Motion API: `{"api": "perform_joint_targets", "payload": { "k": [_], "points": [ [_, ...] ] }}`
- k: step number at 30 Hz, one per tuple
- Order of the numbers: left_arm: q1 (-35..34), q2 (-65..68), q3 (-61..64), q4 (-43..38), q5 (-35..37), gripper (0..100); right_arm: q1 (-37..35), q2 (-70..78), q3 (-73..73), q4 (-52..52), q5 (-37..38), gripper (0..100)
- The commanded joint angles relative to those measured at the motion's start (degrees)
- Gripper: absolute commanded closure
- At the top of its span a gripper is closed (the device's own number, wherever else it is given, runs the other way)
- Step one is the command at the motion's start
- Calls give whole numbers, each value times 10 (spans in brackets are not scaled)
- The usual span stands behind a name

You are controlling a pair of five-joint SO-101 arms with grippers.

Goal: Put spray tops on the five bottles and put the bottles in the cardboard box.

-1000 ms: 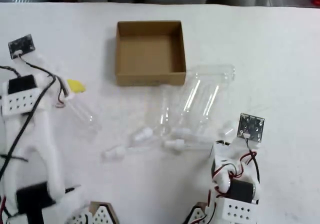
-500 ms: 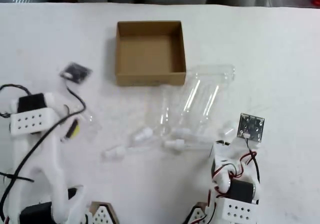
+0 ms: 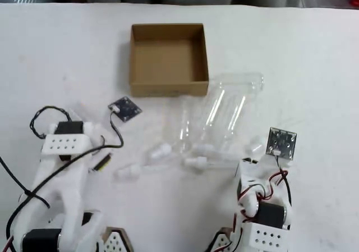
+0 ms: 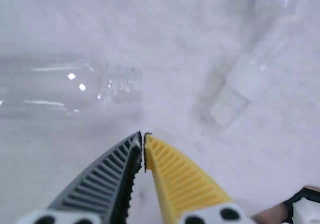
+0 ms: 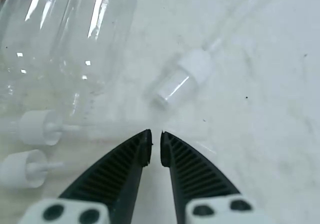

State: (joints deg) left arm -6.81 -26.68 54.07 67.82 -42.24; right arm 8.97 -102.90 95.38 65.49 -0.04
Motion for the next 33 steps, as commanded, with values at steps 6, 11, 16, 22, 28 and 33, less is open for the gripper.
{"api": "perform_joint_targets", "payload": {
  "k": [6,11,16,22,28,33],
  "points": [
    [11,-10,-10,-38,43,976,5,-5,-3,2,0,978],
    [7,100,-74,-29,54,976,5,-5,-3,2,0,978],
    [7,233,-146,-9,52,976,5,-5,-3,2,0,978],
    [7,307,-229,-9,57,976,5,-5,-3,2,0,978],
    [11,313,-284,-31,74,976,5,-5,-3,2,0,978],
    [17,313,-297,-98,159,973,5,-5,-3,2,0,978]
  ]
}}
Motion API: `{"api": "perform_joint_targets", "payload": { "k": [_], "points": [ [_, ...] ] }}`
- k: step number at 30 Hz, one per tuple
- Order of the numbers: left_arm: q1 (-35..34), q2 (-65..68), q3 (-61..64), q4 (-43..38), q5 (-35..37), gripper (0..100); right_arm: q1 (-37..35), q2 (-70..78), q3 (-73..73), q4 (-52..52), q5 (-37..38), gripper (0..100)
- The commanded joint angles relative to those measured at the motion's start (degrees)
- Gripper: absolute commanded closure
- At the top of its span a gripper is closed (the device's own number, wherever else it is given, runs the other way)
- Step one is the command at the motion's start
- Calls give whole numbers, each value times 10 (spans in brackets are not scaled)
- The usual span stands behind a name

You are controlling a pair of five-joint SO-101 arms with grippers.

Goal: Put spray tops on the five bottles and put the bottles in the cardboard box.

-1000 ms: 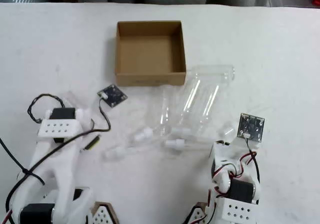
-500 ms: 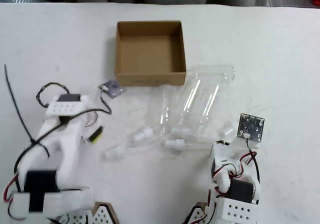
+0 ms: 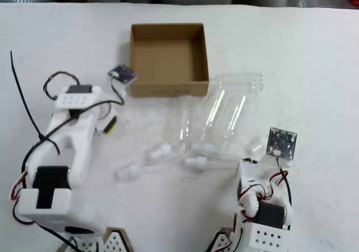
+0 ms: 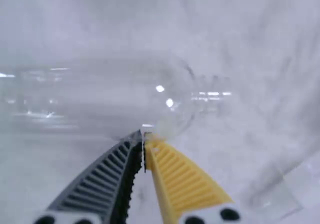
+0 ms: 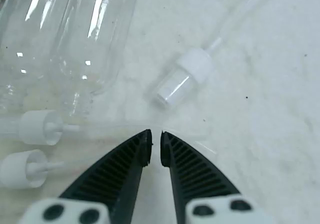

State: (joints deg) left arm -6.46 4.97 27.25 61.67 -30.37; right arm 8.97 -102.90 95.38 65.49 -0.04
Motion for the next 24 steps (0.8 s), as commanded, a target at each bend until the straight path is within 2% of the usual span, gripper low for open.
{"api": "perform_joint_targets", "payload": {
  "k": [1,8,13,24],
  "points": [
    [21,-3,-27,-47,48,973,5,-5,-3,2,0,978],
    [77,-3,-28,-70,55,973,5,-5,-3,2,0,978],
    [77,-9,-47,-48,47,972,5,-5,-3,2,0,978],
    [69,-6,-244,207,-257,972,5,-5,-3,2,0,978]
  ]
}}
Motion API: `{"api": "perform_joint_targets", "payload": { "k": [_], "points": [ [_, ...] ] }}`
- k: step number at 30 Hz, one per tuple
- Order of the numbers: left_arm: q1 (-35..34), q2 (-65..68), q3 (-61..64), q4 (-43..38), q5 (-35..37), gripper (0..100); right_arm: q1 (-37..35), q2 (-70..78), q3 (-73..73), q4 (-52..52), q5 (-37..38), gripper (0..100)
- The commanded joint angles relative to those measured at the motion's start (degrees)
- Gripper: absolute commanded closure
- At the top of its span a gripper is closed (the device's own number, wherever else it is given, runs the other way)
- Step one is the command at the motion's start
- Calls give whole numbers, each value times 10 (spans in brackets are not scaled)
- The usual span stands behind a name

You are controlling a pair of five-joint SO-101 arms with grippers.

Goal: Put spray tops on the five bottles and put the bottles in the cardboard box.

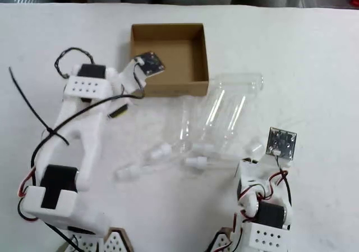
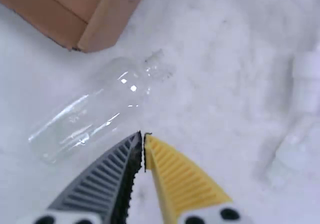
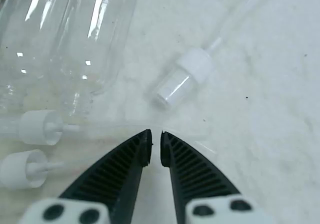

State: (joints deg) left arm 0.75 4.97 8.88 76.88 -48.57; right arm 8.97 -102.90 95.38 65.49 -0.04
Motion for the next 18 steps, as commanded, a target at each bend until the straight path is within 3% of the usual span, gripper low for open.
{"api": "perform_joint_targets", "payload": {
  "k": [1,5,10,18],
  "points": [
    [-4,-6,-67,66,-106,972,5,-5,-3,2,0,978],
    [-4,-5,-69,87,-184,937,3,-5,-3,2,0,978],
    [-17,-4,-76,84,-196,766,2,-5,-3,2,0,977],
    [-51,6,-85,-7,-231,771,1,-5,-3,1,0,976]
  ]
}}
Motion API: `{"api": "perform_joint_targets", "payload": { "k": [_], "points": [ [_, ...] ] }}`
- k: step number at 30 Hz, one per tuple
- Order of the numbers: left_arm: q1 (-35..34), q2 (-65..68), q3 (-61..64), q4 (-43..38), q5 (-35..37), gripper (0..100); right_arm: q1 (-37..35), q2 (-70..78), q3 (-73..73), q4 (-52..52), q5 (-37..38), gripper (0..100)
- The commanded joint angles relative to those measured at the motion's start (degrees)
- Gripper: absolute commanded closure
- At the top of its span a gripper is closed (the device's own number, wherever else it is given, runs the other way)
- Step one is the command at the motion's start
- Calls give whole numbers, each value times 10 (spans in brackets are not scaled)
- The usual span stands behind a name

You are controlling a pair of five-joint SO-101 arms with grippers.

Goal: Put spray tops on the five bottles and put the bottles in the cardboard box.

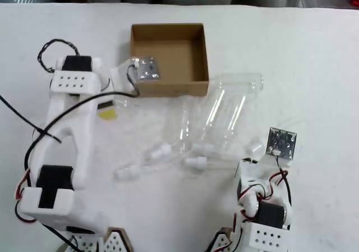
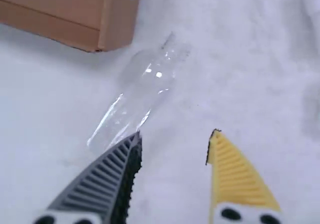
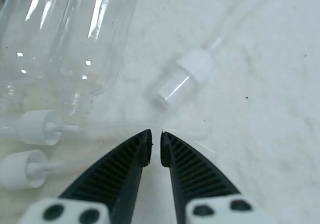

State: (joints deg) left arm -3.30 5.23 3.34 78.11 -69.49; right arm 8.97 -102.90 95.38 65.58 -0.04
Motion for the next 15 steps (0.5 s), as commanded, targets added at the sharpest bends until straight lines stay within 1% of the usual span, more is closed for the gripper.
{"api": "perform_joint_targets", "payload": {
  "k": [1,4,12,15],
  "points": [
    [-8,11,-32,-18,-28,771,1,-5,-2,0,0,975],
    [-6,45,-49,-23,-28,771,1,-5,-2,0,0,975],
    [-6,174,-168,-18,-24,771,1,-5,-2,0,0,974],
    [-5,205,-192,-17,-24,771,0,-5,-2,0,0,974]
  ]
}}
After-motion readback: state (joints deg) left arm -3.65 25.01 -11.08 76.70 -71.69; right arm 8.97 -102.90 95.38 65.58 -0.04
